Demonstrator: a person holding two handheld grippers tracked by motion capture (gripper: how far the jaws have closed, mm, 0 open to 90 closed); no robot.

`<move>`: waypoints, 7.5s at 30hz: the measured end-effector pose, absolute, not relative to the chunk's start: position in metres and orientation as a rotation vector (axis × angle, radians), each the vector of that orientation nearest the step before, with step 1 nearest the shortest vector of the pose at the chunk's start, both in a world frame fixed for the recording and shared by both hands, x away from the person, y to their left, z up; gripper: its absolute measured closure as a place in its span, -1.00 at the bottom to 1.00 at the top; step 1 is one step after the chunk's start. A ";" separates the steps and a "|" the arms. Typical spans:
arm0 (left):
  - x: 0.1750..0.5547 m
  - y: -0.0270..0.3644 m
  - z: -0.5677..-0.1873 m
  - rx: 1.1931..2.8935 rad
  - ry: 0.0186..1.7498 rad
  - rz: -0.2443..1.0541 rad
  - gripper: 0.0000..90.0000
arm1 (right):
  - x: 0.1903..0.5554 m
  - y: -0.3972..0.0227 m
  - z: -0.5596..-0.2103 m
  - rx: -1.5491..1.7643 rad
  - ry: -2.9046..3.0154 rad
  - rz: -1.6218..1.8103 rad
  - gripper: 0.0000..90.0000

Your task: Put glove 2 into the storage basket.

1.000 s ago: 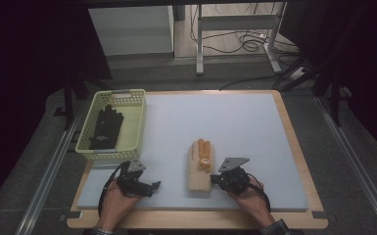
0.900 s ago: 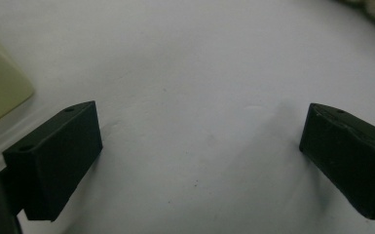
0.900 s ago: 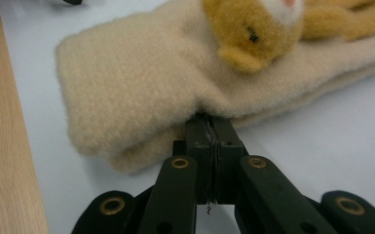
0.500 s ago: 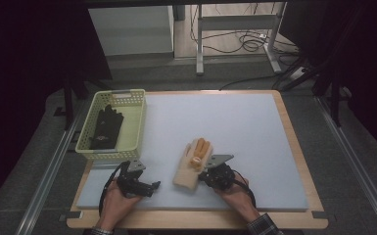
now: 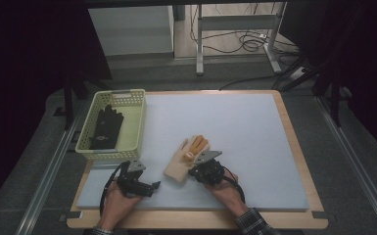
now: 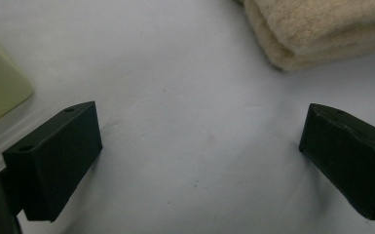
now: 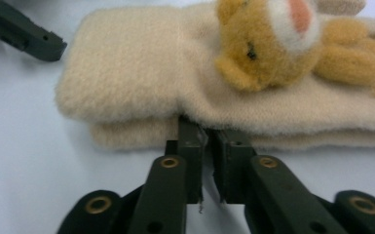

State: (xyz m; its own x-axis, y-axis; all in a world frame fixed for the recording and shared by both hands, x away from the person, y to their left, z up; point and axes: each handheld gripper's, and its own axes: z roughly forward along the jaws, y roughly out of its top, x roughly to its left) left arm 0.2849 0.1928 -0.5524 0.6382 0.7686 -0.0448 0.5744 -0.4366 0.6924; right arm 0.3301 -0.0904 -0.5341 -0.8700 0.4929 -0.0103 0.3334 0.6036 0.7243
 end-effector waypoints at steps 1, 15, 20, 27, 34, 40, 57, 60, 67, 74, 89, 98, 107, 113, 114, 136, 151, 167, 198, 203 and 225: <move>0.285 0.193 -0.552 2.172 1.040 0.363 -0.95 | 0.329 -0.092 -0.533 0.683 2.623 1.119 0.73; 0.285 0.192 -0.553 2.162 1.044 0.363 -0.96 | 0.323 -0.155 -0.514 0.800 2.501 1.106 0.05; 0.285 0.192 -0.553 2.162 1.044 0.362 -0.96 | 0.324 -0.186 -0.512 0.879 2.449 1.080 -0.24; 0.285 0.192 -0.552 2.163 1.043 0.361 -0.95 | 0.328 -0.228 -0.515 0.995 2.379 1.054 -0.44; 0.284 0.193 -0.551 2.162 1.044 0.347 -0.96 | 0.330 -0.250 -0.526 1.062 2.356 0.976 -0.56; 0.279 0.190 -0.543 2.147 1.013 0.310 -0.96 | 0.331 -0.251 -0.531 1.075 2.359 0.979 -0.62; 0.282 0.156 -0.509 2.262 0.924 0.256 -1.00 | 0.333 -0.245 -0.532 1.104 2.351 0.958 -0.76; 0.287 0.151 -0.504 2.237 0.899 0.231 -1.00 | 0.335 -0.248 -0.532 1.111 2.355 0.994 -0.76; 0.305 0.134 -0.512 2.209 0.968 0.221 -1.00 | 0.332 -0.245 -0.533 1.095 2.346 0.959 -0.77; 0.326 0.107 -0.516 2.209 0.968 0.196 -1.00 | 0.333 -0.245 -0.533 1.095 2.345 0.959 -0.77; 0.338 0.079 -0.533 2.322 1.036 0.283 -0.86 | 0.332 -0.245 -0.533 1.095 2.344 0.959 -0.77; 0.338 0.090 -0.525 2.298 1.047 0.274 0.23 | 0.332 -0.245 -0.533 1.095 2.344 0.958 -0.77; 0.339 0.097 -0.519 2.283 1.026 0.228 0.54 | 0.332 -0.245 -0.533 1.095 2.343 0.956 -0.77; 0.342 0.109 -0.499 2.231 1.037 0.256 0.54 | 0.332 -0.245 -0.533 1.095 2.344 0.957 -0.77; 0.342 0.112 -0.494 2.217 1.037 0.256 0.54 | 0.332 -0.245 -0.533 1.094 2.344 0.957 -0.77; 0.364 0.181 -0.397 2.119 1.156 0.422 0.52 | 0.332 -0.245 -0.533 1.095 2.343 0.957 -0.77; 0.396 0.269 -0.393 1.960 1.455 0.541 0.53 | 0.332 -0.245 -0.533 1.093 2.342 0.961 -0.77; 0.447 0.289 -0.464 1.965 1.653 0.507 0.56 | 0.332 -0.245 -0.533 1.095 2.342 0.962 -0.77; 0.441 0.274 -0.462 2.082 1.511 0.351 -0.85 | 0.332 -0.245 -0.533 1.095 2.342 0.961 -0.77; 0.432 0.275 -0.462 2.071 1.456 0.373 -0.92 | 0.332 -0.245 -0.533 1.095 2.342 0.961 -0.77; 0.393 0.282 -0.456 2.063 1.304 0.452 -0.98 | 0.332 -0.245 -0.533 1.094 2.341 0.960 -0.77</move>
State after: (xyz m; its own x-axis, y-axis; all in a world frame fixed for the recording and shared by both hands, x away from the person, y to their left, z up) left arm 0.3933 0.2820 -0.4559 0.4463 0.8934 -0.0509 0.6704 -0.2962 0.6803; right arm 0.3322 -0.2449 -0.5331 -0.6231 0.7804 -0.0524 0.5187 0.4625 0.7191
